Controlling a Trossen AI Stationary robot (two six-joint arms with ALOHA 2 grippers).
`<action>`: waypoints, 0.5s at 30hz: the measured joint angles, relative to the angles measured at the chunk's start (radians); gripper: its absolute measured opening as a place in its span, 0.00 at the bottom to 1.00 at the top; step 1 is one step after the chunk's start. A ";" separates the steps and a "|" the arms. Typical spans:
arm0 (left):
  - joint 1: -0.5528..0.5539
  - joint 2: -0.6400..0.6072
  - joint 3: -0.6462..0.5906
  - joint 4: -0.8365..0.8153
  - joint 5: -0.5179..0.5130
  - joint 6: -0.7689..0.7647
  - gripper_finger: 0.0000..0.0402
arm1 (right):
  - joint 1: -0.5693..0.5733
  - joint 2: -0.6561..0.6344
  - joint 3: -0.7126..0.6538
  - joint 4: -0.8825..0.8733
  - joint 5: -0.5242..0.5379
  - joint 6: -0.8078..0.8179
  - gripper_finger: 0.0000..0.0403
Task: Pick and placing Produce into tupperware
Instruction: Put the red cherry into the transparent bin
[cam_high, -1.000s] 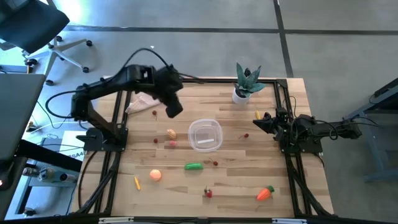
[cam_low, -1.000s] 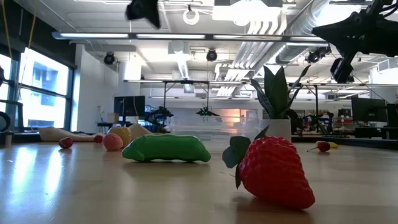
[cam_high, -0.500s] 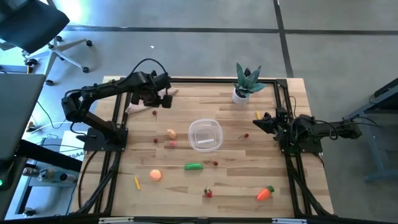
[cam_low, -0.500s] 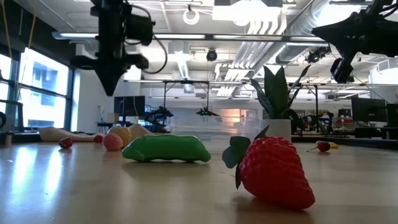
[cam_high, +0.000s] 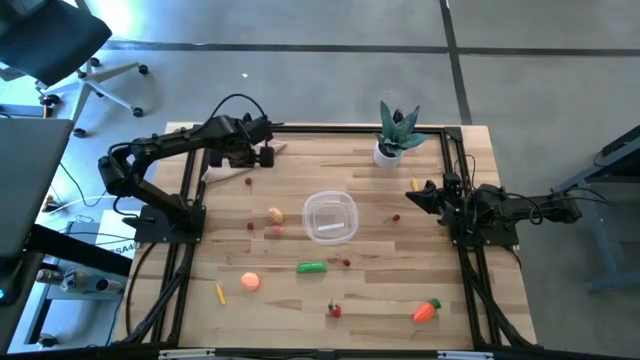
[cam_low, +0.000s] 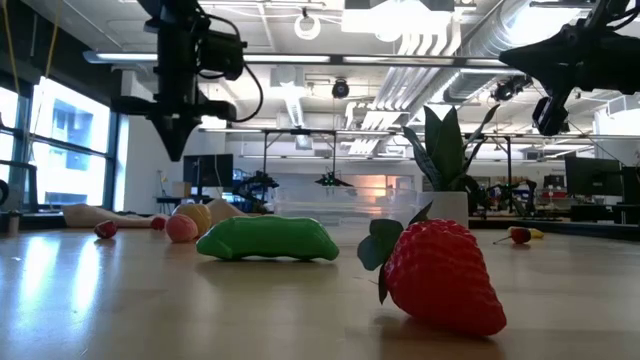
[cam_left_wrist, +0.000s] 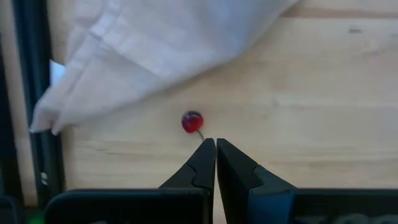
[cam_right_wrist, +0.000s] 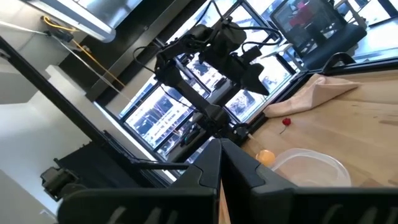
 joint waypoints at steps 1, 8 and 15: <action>0.001 0.000 0.000 0.000 -0.003 0.000 0.01 | 0.000 0.000 0.000 0.000 0.000 0.000 0.00; 0.000 0.002 0.000 -0.004 0.046 0.011 0.01 | 0.000 0.000 0.000 -0.012 0.001 0.000 0.00; 0.000 0.011 0.001 -0.025 0.063 0.066 0.07 | 0.000 0.000 0.000 -0.038 0.002 0.000 0.05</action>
